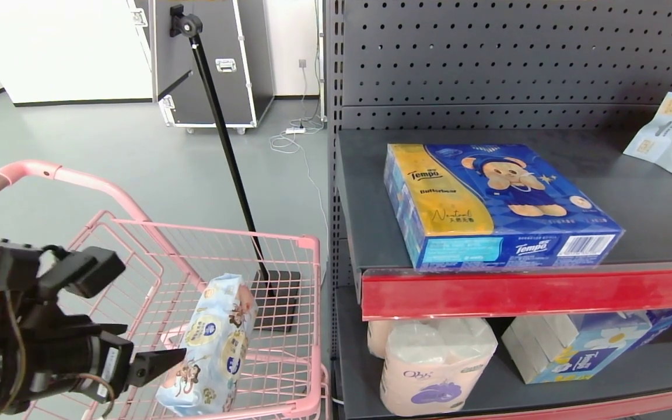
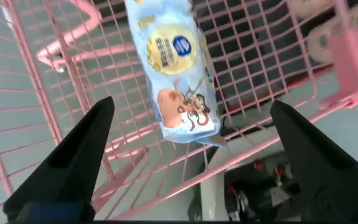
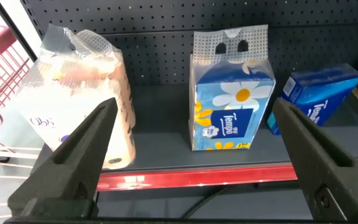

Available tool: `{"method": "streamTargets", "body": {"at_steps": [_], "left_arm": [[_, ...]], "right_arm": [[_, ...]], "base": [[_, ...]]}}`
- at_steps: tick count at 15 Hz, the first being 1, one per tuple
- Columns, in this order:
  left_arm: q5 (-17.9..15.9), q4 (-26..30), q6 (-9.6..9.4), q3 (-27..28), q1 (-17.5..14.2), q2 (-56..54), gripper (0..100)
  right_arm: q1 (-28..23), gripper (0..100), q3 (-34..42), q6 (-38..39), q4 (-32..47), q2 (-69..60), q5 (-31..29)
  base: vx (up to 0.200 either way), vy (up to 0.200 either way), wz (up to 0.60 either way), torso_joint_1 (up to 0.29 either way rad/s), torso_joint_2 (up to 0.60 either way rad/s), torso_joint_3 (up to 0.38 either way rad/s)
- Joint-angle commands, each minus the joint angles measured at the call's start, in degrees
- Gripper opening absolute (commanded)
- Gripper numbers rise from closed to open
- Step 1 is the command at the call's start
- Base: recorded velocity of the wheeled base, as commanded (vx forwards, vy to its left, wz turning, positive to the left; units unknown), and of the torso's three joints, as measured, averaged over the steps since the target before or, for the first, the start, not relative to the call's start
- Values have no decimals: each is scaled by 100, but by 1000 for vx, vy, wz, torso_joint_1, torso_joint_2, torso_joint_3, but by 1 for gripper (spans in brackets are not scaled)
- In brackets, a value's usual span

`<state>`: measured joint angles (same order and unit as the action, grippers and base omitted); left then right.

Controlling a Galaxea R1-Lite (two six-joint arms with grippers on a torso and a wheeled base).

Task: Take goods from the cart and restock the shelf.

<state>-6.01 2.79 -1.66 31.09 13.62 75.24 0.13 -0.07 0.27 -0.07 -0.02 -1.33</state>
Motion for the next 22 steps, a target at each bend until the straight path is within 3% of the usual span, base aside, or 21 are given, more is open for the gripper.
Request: {"method": "streamTargets", "body": {"at_steps": [1,4,16,22], "left_arm": [[82,-174,-19,-173,203,940,100],[232,-683,-19,-366,203,1520,100],[364,-789,-28,-112,317,2434,100],[619,-780,-10,187,713,2996,100]], "right_arm": [[4,100,-1,0,-1,2,1],[4,100,-1,0,-1,2,1],[4,100,-1,0,-1,2,1],[4,100,-1,0,-1,2,10]], "base": [[0,0,0,0,0,0],[0,0,0,0,0,0],[0,0,0,0,0,0],[0,0,0,0,0,0]]}}
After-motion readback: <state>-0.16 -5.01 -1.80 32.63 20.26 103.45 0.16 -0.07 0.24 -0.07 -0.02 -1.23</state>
